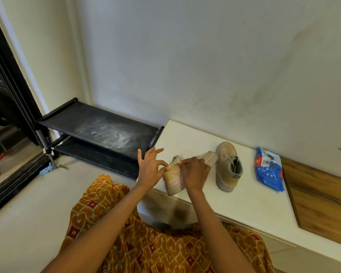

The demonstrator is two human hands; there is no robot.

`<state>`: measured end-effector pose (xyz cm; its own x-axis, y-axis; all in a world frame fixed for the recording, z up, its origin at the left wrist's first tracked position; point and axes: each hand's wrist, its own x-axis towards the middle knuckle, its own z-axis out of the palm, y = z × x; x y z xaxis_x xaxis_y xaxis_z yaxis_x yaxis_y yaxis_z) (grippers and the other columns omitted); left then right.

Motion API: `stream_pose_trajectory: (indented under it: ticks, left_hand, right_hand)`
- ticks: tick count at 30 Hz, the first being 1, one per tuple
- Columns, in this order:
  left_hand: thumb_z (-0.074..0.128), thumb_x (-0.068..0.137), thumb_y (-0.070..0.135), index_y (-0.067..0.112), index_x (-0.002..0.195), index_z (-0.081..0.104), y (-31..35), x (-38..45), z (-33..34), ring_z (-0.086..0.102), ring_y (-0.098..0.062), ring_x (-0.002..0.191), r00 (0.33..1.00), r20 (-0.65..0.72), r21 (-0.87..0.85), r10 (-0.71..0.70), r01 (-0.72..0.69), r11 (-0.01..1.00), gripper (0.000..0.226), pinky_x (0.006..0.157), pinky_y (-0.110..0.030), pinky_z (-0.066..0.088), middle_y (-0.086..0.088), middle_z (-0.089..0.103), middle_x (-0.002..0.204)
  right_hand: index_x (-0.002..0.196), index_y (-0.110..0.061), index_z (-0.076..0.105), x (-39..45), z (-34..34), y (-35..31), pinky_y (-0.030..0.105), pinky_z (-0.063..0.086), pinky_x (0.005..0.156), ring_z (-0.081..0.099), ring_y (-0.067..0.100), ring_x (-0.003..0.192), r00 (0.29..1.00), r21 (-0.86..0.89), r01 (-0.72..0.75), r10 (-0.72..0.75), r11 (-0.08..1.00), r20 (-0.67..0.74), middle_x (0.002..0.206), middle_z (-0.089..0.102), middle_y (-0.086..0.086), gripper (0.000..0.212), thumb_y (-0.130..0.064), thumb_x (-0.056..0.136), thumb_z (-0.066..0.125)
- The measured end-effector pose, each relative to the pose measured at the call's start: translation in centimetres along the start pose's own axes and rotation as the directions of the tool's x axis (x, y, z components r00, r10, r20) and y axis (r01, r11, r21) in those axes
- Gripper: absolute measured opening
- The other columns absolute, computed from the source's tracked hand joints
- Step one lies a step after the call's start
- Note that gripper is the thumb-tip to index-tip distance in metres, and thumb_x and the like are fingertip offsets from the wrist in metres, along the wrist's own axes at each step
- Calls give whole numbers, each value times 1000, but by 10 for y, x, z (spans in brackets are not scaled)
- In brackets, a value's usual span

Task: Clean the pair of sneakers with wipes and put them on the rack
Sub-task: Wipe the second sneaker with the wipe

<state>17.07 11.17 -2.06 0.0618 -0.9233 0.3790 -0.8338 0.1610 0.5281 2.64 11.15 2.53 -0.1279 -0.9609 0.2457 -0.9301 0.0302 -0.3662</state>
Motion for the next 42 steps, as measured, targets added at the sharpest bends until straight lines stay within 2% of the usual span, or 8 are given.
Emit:
stream_pose_trajectory:
  ticks: [7,13,20,24,26,30,34,42]
  left_hand:
    - [76,75,27,27,74,75,-1,-6,7,40,-25,129,998,-56,-82,-6,1,997,1,111,-57,-2,0,58,127]
    - [75,76,25,24,76,75,5,0,9,42,-25,127,998,-55,-99,-43,37,994,1,111,-59,2,0,59,125]
    - [72,79,25,25,77,75,0,-6,14,44,-22,123,995,-83,-177,-63,48,983,4,111,-56,0,3,60,121]
    - [71,80,22,22,79,75,5,-8,14,46,-22,122,994,-89,-223,-68,47,974,4,111,-56,4,2,61,120]
    - [71,81,20,21,79,75,7,-8,15,46,-22,121,993,-89,-250,-72,47,967,5,111,-54,4,1,61,119]
    - [69,82,19,20,83,75,8,-7,14,47,-20,120,986,-74,-267,-152,127,955,7,113,-53,4,3,62,117]
    - [66,85,25,22,86,74,9,-6,14,48,-14,117,992,-36,-291,-124,109,951,8,113,-48,0,7,63,112]
    - [66,85,27,20,89,73,7,-3,16,52,-13,109,986,-64,-284,-156,132,950,11,114,-49,4,5,64,105]
  right_hand:
    - [81,-22,76,-24,8,11,38,45,76,61,23,85,945,-154,306,-320,939,-71,86,73,0,7,-22,74,77]
    - [105,-18,70,7,4,-7,34,31,87,51,21,105,999,-65,11,-14,998,-50,108,68,3,26,-31,94,51]
    - [82,-20,74,-15,0,23,33,31,71,59,24,81,927,-120,346,-359,931,-107,81,72,0,5,-22,78,72]
    - [98,-17,72,13,-7,35,37,32,81,53,29,99,997,-111,41,-48,993,-62,96,71,7,21,-29,89,58]
    - [102,-17,71,14,-2,20,37,33,83,51,27,103,999,-56,4,-6,998,-39,101,70,6,23,-29,91,54]
    - [96,-16,72,-24,7,-6,34,37,80,56,24,96,976,-2,215,-215,977,-15,96,71,4,16,-22,89,59]
    - [92,-17,72,-44,10,24,33,44,72,59,26,89,881,-110,462,-470,880,-58,95,69,4,11,-16,81,71]
    - [110,-11,65,-18,6,22,35,48,78,60,27,95,974,95,224,-219,970,-62,104,69,9,23,-18,88,63]
